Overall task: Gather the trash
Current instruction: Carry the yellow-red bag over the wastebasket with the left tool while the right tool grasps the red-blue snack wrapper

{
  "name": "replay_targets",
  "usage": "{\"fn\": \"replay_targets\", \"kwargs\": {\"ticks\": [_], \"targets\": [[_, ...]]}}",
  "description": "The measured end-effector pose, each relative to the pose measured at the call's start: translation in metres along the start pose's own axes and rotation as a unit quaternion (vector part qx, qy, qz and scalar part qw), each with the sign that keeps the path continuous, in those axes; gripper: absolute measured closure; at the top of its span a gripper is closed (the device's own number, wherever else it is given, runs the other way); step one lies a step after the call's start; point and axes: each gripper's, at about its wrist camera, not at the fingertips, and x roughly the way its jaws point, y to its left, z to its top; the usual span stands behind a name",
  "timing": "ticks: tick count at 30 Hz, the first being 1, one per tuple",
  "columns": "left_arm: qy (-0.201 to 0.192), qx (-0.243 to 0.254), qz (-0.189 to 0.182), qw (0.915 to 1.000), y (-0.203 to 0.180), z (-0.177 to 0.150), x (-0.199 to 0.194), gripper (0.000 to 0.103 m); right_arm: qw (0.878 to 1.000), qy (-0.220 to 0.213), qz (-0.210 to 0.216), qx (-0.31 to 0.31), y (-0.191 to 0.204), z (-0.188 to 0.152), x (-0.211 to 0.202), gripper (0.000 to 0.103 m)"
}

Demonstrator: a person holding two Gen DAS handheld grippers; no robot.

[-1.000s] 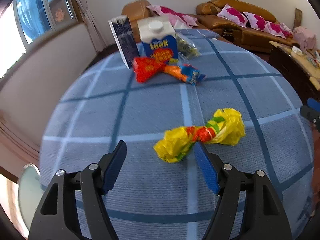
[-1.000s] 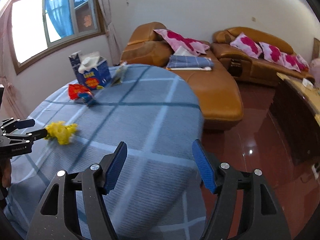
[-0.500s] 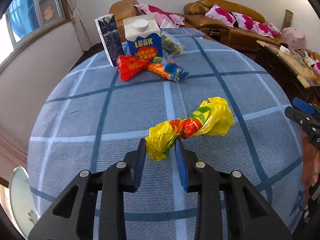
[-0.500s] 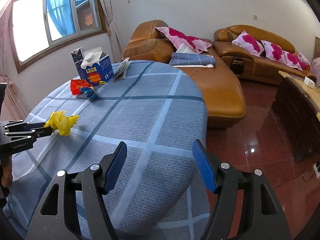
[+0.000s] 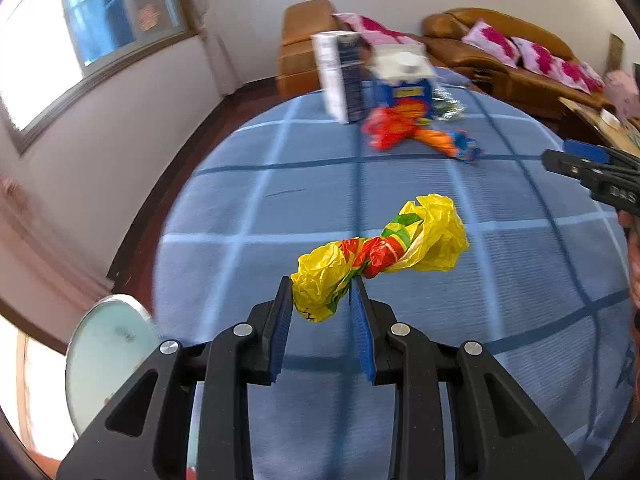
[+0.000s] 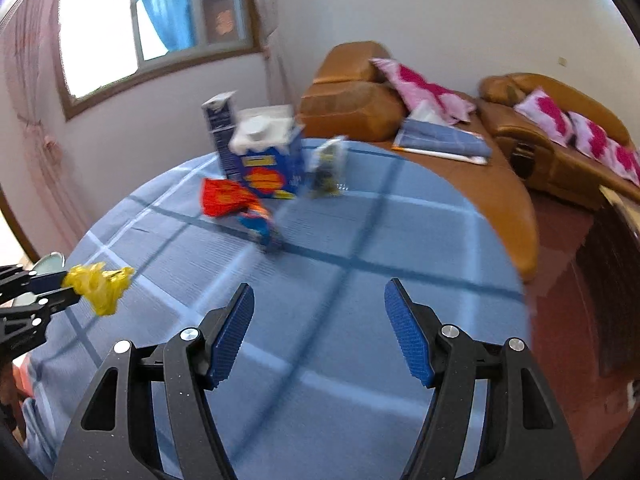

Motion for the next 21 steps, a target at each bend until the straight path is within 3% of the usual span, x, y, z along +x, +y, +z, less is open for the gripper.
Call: {"fn": "replay_targets", "kwargs": {"ticks": [7, 11, 15, 21], "targets": [[0.009, -0.04, 0.031, 0.9987, 0.054, -0.016, 0.0, 0.074, 0.997, 0.071, -0.013, -0.033, 0.024, 0.025, 0.072, 0.036], [0.017, -0.054, 0.04, 0.9976, 0.076, -0.027, 0.0, 0.074, 0.994, 0.085, -0.062, -0.022, 0.004, 0.036, 0.098, 0.036], [0.021, -0.062, 0.043, 0.9969, 0.087, -0.034, 0.0, 0.074, 0.992, 0.081, -0.094, -0.003, -0.018, 0.037, 0.099, 0.036], [0.024, -0.068, 0.054, 0.996, 0.099, -0.04, -0.001, 0.074, 0.997, 0.045, -0.051, 0.029, -0.011, 0.034, 0.074, 0.036]]}}
